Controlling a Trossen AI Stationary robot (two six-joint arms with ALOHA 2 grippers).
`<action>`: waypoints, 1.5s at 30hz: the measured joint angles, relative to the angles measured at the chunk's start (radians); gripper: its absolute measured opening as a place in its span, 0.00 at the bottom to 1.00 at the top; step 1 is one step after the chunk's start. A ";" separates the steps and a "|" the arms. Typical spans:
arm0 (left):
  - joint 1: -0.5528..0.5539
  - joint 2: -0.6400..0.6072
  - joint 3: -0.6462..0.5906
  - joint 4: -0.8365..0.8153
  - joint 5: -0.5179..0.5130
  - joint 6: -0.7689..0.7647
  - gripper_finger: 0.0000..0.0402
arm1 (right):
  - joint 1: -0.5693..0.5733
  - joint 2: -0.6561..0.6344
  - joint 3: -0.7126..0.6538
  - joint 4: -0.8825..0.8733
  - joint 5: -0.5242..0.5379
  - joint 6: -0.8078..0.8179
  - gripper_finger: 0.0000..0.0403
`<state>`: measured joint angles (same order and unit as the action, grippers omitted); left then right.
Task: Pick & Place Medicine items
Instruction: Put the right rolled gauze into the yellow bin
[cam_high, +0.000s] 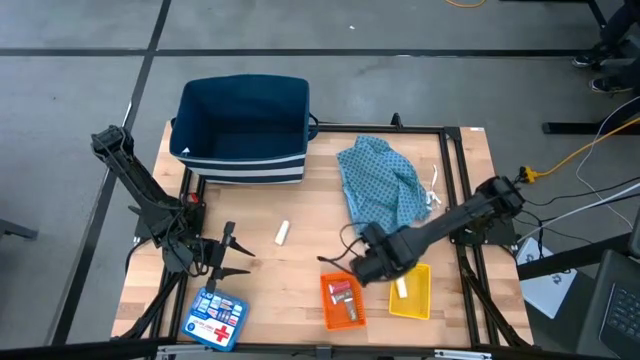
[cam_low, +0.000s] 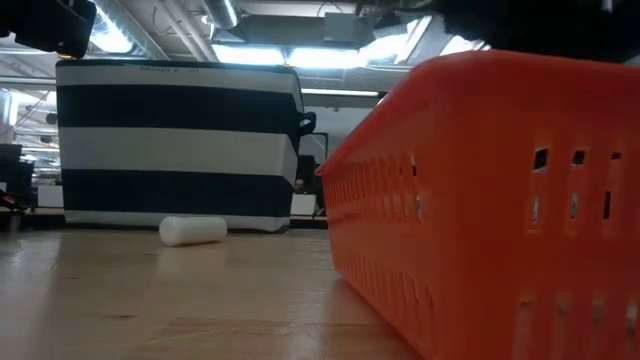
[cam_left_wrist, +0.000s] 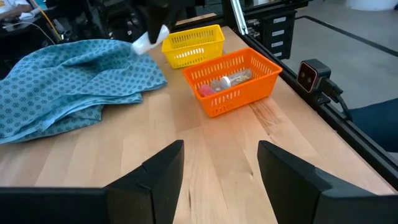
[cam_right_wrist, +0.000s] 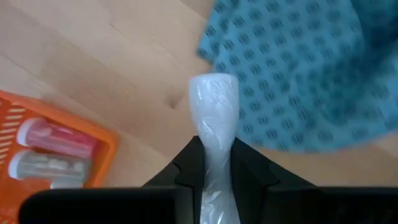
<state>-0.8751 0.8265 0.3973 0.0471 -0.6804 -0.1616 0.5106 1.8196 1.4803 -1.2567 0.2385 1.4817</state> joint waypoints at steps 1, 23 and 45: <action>0.000 0.000 0.000 0.000 0.000 0.001 0.50 | 0.013 -0.001 0.000 -0.004 0.001 0.024 0.15; 0.000 0.000 0.000 0.001 0.001 0.009 0.50 | 0.211 -0.003 0.000 -0.162 0.016 0.423 0.15; 0.000 0.000 0.000 0.001 0.002 0.011 0.50 | 0.381 0.025 -0.002 -0.157 -0.023 0.763 0.15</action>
<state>-0.8753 0.8265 0.3973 0.0479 -0.6788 -0.1501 0.8921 1.8442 1.4784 -1.4133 0.2160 2.2448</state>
